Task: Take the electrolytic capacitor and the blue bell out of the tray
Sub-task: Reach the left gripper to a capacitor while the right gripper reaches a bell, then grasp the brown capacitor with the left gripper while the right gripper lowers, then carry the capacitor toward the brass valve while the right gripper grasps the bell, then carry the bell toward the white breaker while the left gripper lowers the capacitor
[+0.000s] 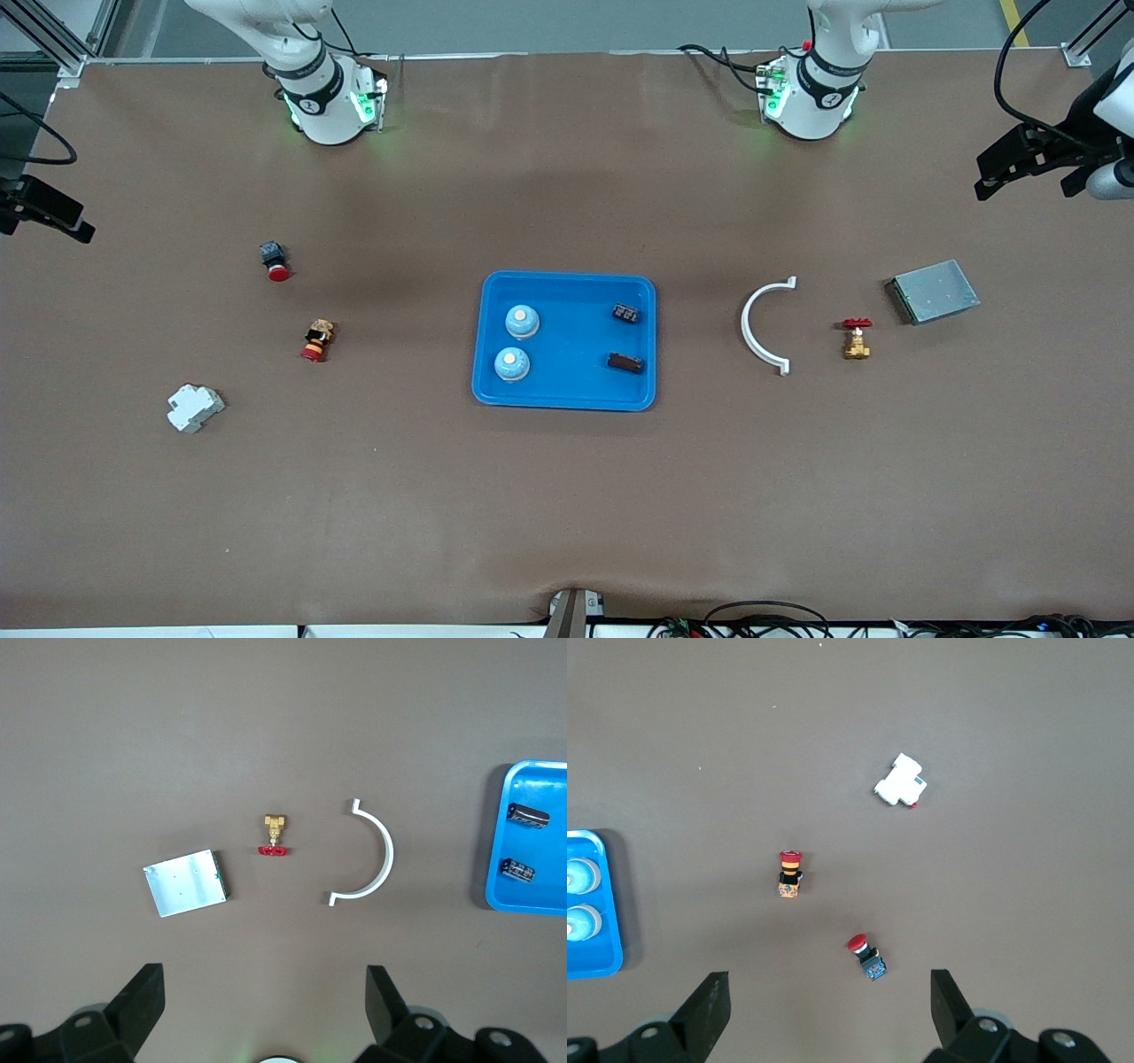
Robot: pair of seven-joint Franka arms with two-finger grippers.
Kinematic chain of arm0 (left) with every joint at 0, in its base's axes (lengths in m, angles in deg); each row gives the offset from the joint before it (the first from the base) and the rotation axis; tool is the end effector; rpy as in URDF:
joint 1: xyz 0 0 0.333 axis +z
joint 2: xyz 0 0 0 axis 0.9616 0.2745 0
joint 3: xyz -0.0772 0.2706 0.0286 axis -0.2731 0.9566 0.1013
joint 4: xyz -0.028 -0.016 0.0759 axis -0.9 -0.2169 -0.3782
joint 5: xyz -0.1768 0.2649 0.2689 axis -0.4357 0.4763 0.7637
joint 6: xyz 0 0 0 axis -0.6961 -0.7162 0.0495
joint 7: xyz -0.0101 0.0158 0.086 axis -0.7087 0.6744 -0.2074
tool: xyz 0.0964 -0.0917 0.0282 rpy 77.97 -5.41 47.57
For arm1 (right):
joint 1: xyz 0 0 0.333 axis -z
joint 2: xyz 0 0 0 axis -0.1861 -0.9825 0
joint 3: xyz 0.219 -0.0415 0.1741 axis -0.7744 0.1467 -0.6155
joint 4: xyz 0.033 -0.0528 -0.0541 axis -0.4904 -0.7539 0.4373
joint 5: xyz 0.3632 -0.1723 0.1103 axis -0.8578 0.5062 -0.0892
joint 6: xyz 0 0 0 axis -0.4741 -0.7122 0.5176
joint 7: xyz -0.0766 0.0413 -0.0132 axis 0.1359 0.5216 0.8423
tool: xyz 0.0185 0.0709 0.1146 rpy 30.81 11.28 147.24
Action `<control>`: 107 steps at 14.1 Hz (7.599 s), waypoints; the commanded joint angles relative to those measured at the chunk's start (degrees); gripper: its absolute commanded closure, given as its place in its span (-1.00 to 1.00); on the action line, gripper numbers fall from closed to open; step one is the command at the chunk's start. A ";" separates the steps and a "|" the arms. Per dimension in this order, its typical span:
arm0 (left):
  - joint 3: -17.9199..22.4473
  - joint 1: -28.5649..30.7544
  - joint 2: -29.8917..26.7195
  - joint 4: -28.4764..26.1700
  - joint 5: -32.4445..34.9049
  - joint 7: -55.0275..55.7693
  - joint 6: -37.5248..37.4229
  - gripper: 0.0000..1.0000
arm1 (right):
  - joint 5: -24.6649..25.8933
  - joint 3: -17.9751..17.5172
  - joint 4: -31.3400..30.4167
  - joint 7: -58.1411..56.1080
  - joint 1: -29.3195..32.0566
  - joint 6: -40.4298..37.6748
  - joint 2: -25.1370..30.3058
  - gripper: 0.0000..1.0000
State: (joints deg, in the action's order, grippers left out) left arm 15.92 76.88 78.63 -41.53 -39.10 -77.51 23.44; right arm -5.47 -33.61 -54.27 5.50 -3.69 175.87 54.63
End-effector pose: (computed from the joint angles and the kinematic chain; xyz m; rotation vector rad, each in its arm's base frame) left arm 0.5422 -0.0338 0.6021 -3.1106 -0.0155 -0.0029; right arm 0.5625 -0.0700 0.5732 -3.1320 0.2070 -0.0242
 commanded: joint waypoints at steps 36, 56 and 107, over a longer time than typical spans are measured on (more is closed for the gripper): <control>-14.49 -16.17 28.13 -7.34 1.91 66.14 24.89 -1.00 | -10.95 -1.32 -1.83 10.72 -11.42 1.46 -6.31 -1.00; -13.88 -23.91 45.19 -7.60 4.99 109.49 44.50 -0.43 | -10.44 -1.23 -14.49 35.24 -33.56 35.12 -22.39 -1.00; -13.44 18.71 42.47 -5.58 22.91 46.84 33.87 1.00 | -10.44 -1.14 -8.25 40.96 -45.88 46.30 -41.48 0.57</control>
State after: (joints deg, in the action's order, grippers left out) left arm 3.20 95.08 121.02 -46.71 -17.81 -30.11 56.90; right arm -15.57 -35.24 -62.48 45.54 -48.78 222.13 12.79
